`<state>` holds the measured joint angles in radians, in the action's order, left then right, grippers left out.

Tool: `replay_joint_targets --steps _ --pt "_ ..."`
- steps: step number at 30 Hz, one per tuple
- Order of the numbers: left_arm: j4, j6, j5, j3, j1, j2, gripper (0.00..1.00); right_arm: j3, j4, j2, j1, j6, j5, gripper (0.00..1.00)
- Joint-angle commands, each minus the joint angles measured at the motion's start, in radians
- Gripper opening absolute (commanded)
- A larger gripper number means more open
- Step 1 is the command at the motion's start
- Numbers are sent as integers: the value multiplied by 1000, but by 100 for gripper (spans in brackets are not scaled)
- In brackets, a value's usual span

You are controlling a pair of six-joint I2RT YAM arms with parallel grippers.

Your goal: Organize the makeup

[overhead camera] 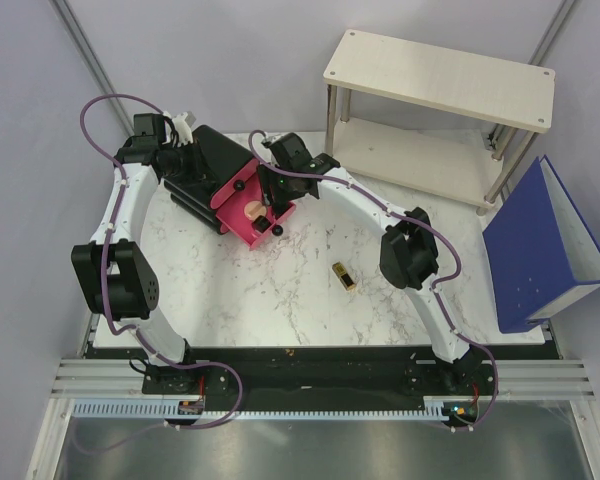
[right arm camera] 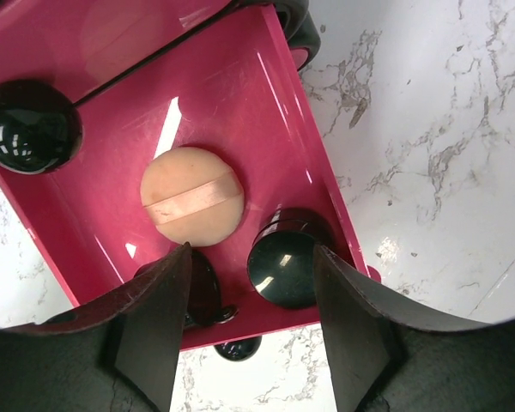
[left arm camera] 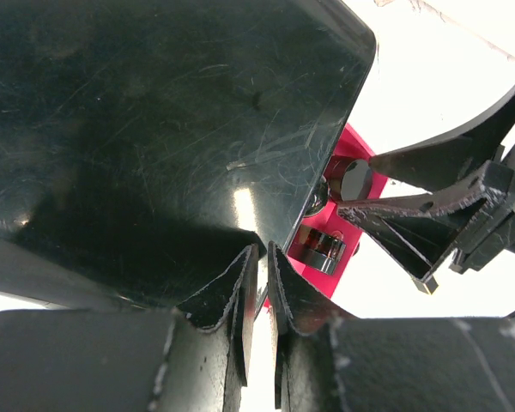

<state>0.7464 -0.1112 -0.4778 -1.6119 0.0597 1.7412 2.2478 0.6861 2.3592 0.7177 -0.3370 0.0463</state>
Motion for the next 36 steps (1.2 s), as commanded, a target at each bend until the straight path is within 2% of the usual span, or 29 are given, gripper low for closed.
replay_joint_targets --steps 1,14,23,36 --pt "246 74 143 76 0 104 20 29 -11 -98 34 33 20 65" --pt "246 73 143 72 2 107 20 -53 79 -121 196 161 -75 67" --pt "246 73 137 75 2 101 20 -67 76 -143 206 185 -264 67" --pt "246 73 128 76 0 104 20 -63 61 -92 206 168 -272 65"
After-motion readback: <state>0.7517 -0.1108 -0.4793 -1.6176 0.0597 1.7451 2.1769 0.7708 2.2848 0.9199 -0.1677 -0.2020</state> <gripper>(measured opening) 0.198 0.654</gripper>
